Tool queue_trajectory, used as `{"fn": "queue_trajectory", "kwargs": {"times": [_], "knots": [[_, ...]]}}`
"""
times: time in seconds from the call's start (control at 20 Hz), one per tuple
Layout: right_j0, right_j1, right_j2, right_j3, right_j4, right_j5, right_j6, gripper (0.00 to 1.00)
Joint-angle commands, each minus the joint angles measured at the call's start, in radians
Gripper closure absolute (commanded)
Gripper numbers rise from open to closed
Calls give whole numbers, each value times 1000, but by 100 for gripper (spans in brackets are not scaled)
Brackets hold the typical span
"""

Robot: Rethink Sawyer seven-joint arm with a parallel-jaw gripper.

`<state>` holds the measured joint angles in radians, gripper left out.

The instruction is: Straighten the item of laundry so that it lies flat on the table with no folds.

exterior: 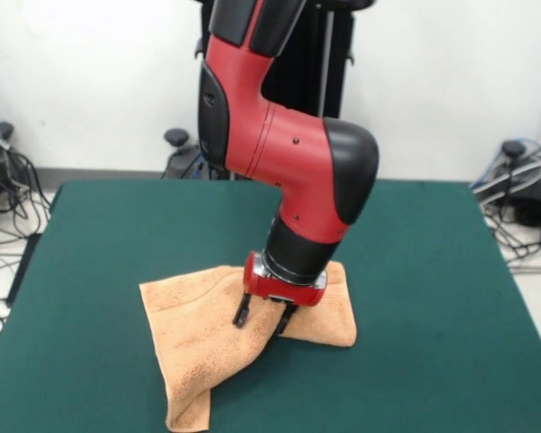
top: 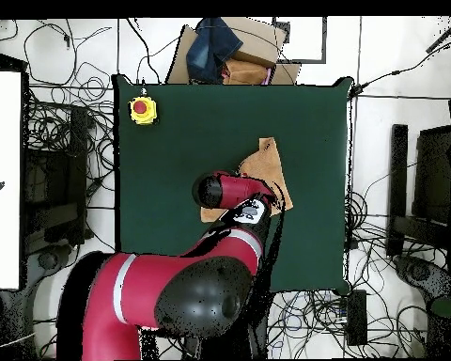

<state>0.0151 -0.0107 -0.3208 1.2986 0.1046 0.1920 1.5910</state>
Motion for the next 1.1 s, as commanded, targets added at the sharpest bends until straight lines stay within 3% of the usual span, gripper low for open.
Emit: {"fn": "queue_trajectory", "kwargs": {"times": [0.05, 1.1], "knots": [[3, 51, 83, 7, 17, -8, 184, 0], [3, 51, 82, 9, 12, -30, 185, 0]]}}
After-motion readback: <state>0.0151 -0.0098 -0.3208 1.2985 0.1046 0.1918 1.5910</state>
